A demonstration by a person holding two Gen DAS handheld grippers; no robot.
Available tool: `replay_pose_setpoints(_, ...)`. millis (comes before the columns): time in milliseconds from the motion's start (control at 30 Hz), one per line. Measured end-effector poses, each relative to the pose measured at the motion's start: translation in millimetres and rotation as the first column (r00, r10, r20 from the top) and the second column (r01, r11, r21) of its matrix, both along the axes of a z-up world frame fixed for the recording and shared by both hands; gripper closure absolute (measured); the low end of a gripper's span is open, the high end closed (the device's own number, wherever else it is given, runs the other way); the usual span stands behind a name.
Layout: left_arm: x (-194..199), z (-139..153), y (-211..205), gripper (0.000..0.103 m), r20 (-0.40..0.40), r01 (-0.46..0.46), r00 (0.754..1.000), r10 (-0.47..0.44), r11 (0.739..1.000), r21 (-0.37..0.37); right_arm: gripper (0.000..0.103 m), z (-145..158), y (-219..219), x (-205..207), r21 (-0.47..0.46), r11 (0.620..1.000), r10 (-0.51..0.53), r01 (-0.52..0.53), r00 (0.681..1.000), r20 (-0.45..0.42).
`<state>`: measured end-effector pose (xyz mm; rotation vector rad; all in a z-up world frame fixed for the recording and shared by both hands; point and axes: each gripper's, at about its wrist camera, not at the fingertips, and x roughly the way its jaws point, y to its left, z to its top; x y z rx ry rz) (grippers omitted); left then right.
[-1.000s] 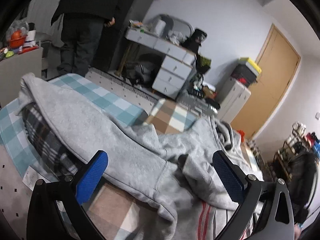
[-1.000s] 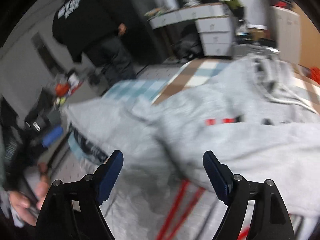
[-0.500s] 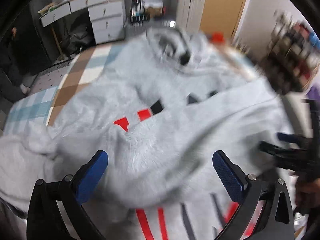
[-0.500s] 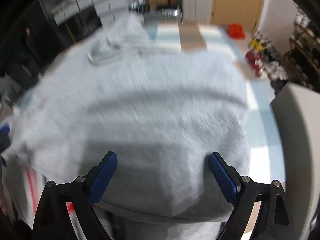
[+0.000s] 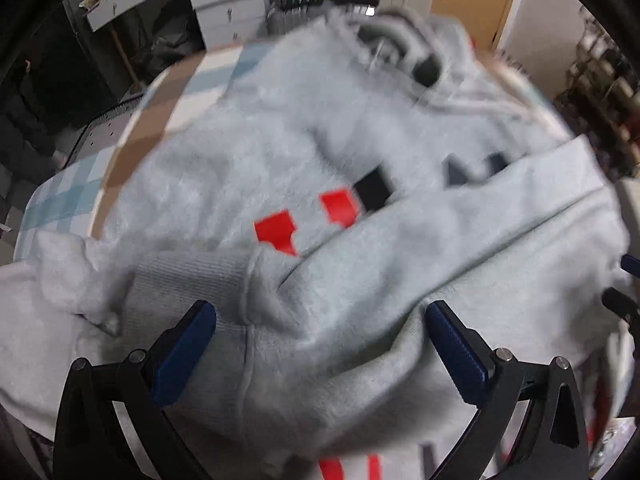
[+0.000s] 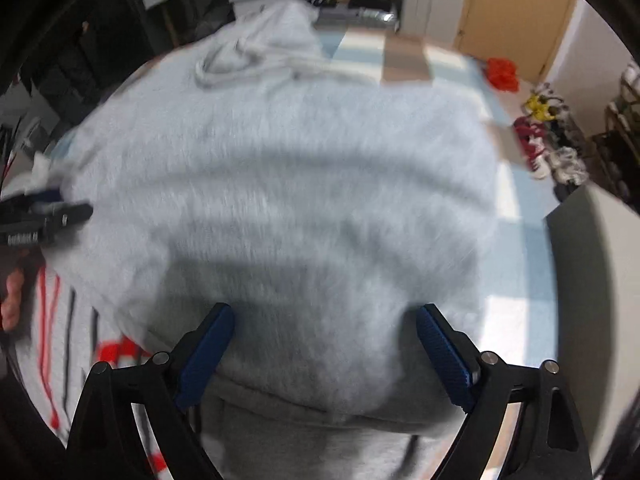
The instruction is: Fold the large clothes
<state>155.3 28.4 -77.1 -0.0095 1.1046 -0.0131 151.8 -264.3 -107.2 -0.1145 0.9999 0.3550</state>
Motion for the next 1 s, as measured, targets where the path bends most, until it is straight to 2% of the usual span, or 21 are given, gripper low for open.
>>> replay_pose_setpoints(33,-5,11,-2,0.001,0.029,0.015,0.999,-0.014,1.000,-0.008,0.009,12,1,-2,0.049,0.999,0.006,-0.007,1.000,0.025)
replay_pose_setpoints(100,-14,27,-9,0.001,0.093,0.028,0.995,-0.031,0.999,0.036,0.009,24,6,-2,0.085,0.996,0.006,-0.009,0.999,0.037)
replay_pose_setpoints(167,-19,31,-11,0.001,0.122,0.028,0.992,-0.039,0.995,0.095,0.009,23,18,-1,0.070,0.997,0.024,-0.025,0.999,0.028)
replay_pose_setpoints(300,-2,1,-2,0.001,0.040,0.018,0.999,-0.024,0.989,0.148,0.009,-10,47,4,-0.097,0.993,0.057,-0.061,0.998,-0.037)
replay_pose_setpoints(367,-2,-10,3,0.001,0.011,0.001,1.000,-0.002,0.990,0.141,0.009,-30,48,6,-0.135,0.989,0.049,-0.061,0.995,-0.090)
replay_pose_setpoints(467,2,-23,8,0.001,-0.019,0.008,1.000,-0.005,0.987,0.158,0.005,-35,43,4,-0.115,0.992,0.039,-0.048,0.996,-0.086)
replay_pose_setpoints(600,0,-26,9,0.001,-0.017,0.011,1.000,-0.009,0.990,0.142,0.003,-36,41,0,-0.119,0.991,0.050,-0.057,0.997,-0.061)
replay_pose_setpoints(700,-1,-20,10,0.001,-0.028,0.001,1.000,0.003,0.990,0.143,0.003,-34,38,2,-0.115,0.992,0.038,-0.048,0.995,-0.088)
replay_pose_setpoints(767,-13,-5,4,0.001,0.018,0.020,1.000,-0.023,0.985,0.170,0.003,-23,32,1,-0.096,0.995,0.005,-0.012,0.997,-0.076)
replay_pose_setpoints(867,-35,12,-2,0.001,0.096,0.047,0.993,-0.064,0.984,0.169,0.003,-4,23,-12,0.007,1.000,-0.026,0.027,0.999,-0.043)
replay_pose_setpoints(933,-45,16,-6,0.001,0.098,0.057,0.992,-0.073,0.985,0.162,0.003,-5,25,-20,0.023,0.999,-0.022,0.024,0.998,-0.064)
replay_pose_setpoints(1000,-44,9,-10,0.001,0.069,0.066,0.995,-0.078,0.986,0.156,0.003,-11,34,-25,-0.014,1.000,-0.007,0.006,0.998,-0.069)
